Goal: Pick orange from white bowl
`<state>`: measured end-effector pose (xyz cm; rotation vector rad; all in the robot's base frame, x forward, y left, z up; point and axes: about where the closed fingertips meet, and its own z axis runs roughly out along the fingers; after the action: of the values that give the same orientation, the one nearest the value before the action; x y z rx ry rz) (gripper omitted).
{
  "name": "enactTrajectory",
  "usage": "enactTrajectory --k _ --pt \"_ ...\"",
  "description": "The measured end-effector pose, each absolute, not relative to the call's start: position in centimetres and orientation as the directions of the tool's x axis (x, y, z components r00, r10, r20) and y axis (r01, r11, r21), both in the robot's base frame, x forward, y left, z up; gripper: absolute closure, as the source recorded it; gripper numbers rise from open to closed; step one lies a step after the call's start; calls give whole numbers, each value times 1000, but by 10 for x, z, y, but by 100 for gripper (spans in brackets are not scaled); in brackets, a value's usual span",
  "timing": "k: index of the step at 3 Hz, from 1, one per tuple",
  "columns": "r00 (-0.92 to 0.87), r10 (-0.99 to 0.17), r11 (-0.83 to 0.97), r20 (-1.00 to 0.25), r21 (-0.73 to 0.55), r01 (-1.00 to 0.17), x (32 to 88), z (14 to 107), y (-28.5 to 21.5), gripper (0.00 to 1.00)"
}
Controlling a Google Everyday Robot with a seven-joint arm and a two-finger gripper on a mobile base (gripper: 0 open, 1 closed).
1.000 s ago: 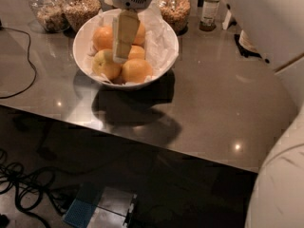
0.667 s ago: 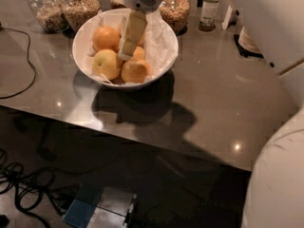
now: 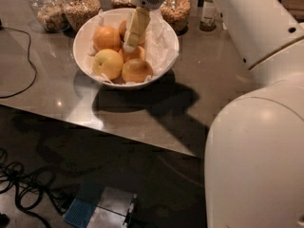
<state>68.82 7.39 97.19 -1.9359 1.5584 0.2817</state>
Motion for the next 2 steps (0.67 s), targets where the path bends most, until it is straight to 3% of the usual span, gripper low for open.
enactTrajectory --k 2 --pt "254 -849 -146 -463 -255 -956 710 932 61 0"
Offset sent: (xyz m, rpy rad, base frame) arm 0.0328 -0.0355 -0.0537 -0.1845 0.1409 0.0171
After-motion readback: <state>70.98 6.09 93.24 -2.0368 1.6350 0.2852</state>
